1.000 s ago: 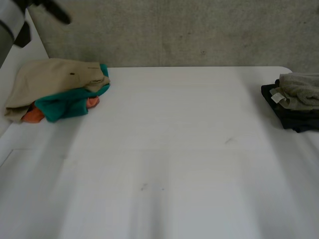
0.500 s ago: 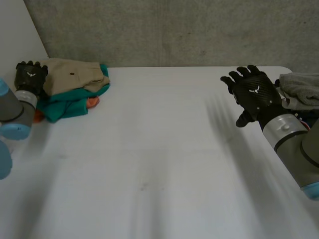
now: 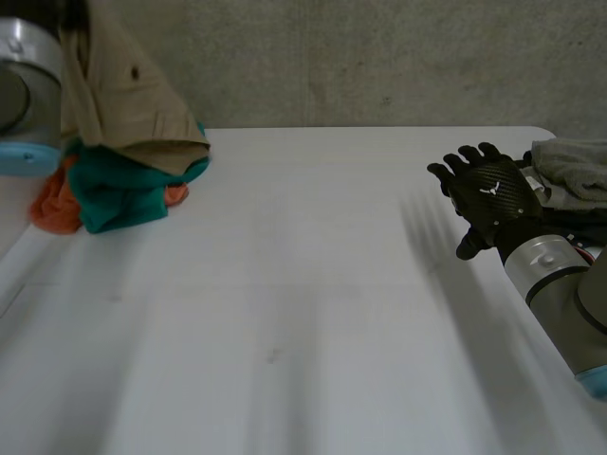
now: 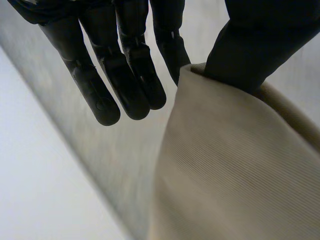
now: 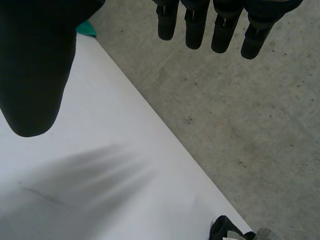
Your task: Fold the laundry.
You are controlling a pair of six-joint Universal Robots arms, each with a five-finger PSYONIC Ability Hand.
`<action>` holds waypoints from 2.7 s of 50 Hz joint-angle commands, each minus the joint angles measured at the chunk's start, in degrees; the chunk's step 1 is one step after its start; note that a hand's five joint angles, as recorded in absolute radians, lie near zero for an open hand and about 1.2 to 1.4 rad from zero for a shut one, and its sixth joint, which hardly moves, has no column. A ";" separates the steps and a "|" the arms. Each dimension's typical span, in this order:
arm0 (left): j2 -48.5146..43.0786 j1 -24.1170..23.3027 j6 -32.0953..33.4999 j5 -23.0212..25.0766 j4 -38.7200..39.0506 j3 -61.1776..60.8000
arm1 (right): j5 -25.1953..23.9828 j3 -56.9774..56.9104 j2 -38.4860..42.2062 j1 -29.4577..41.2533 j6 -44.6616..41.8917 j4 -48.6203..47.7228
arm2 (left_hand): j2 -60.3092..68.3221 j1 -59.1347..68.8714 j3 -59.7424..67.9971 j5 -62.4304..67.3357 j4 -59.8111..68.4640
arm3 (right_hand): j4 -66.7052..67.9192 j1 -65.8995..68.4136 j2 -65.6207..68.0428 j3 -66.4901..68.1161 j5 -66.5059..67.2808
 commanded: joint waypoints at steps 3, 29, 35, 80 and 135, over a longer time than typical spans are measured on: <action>20.35 -13.51 -13.53 5.35 -0.51 -17.37 | 1.23 0.60 -2.27 -0.80 0.34 -0.04 | 11.49 14.31 11.86 15.37 11.25 | -2.30 -2.94 -2.24 -2.09 -2.82; 9.01 -28.64 -0.18 -1.76 -19.67 -34.16 | 8.89 -4.94 -6.57 -1.43 12.89 23.32 | -55.43 -52.61 -55.07 -51.55 -55.68 | -2.30 -2.94 -2.24 -2.09 -2.82; 17.89 -28.11 -3.24 -9.40 -19.67 -38.99 | 8.10 -5.47 -8.95 -0.29 21.60 29.39 | -57.12 -54.29 -56.75 -53.23 -57.36 | -2.30 -2.94 -2.24 -2.09 -2.82; 39.59 -17.74 -25.58 -4.40 -19.67 -44.55 | 12.75 -13.88 -14.83 17.03 7.64 20.70 | 11.49 14.31 11.86 15.37 11.25 | 67.70 67.06 67.76 67.91 67.18; -5.95 -13.70 -13.01 -1.75 -9.03 1.89 | 27.35 -78.87 33.16 16.77 -2.38 27.46 | -56.96 -54.13 -56.59 -53.07 -57.20 | -2.30 -2.94 -2.24 -2.09 -2.82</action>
